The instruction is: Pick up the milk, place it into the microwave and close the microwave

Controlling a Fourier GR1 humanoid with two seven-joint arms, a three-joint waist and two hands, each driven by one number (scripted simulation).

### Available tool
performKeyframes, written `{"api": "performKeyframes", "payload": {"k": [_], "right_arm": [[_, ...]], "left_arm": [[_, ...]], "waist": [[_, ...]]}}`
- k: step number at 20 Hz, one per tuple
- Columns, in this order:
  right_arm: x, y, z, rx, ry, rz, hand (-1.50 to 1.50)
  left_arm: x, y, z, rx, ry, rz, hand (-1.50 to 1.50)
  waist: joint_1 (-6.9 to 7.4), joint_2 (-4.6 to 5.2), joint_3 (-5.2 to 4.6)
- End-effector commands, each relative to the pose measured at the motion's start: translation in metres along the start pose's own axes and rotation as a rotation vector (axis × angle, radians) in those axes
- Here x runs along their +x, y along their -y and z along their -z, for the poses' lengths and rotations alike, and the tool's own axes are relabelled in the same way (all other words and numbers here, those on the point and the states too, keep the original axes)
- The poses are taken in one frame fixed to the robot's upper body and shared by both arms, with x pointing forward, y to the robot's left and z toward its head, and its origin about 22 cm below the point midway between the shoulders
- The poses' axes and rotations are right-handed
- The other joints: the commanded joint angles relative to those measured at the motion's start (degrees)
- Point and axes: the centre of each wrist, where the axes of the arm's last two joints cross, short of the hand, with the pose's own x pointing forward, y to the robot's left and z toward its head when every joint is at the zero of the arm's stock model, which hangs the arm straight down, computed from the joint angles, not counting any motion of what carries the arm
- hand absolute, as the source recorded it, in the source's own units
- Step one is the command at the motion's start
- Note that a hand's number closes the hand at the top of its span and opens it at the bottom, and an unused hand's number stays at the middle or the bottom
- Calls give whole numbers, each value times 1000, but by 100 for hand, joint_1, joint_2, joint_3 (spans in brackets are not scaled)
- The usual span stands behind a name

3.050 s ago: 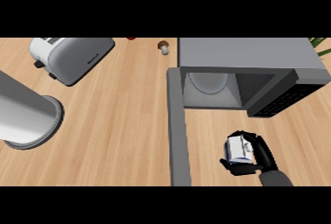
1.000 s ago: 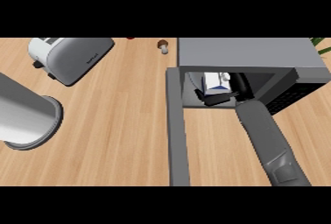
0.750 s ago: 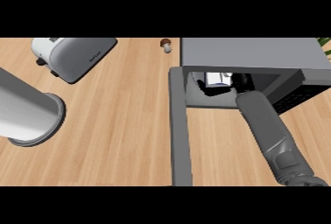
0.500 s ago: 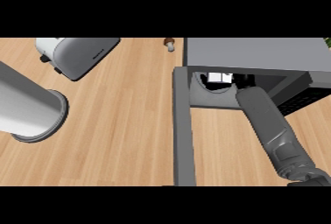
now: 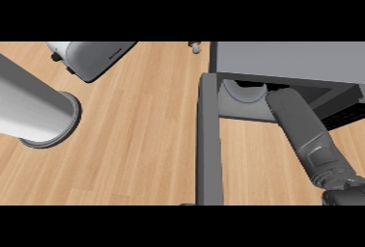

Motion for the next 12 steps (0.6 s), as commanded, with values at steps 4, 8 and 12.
{"api": "performKeyframes", "payload": {"k": [4,8,12], "right_arm": [[6,-16,-7,63,9,-32,-150],[5,-10,-2,67,9,24,-150],[0,-18,-14,133,19,126,-150]], "left_arm": [[2,-2,16,-56,12,30,-150],[-4,3,17,-86,8,15,-150],[-12,7,16,-104,-9,-12,-150]], "waist": [[89,-3,-3],[110,2,-4],[-12,-61,-7]]}}
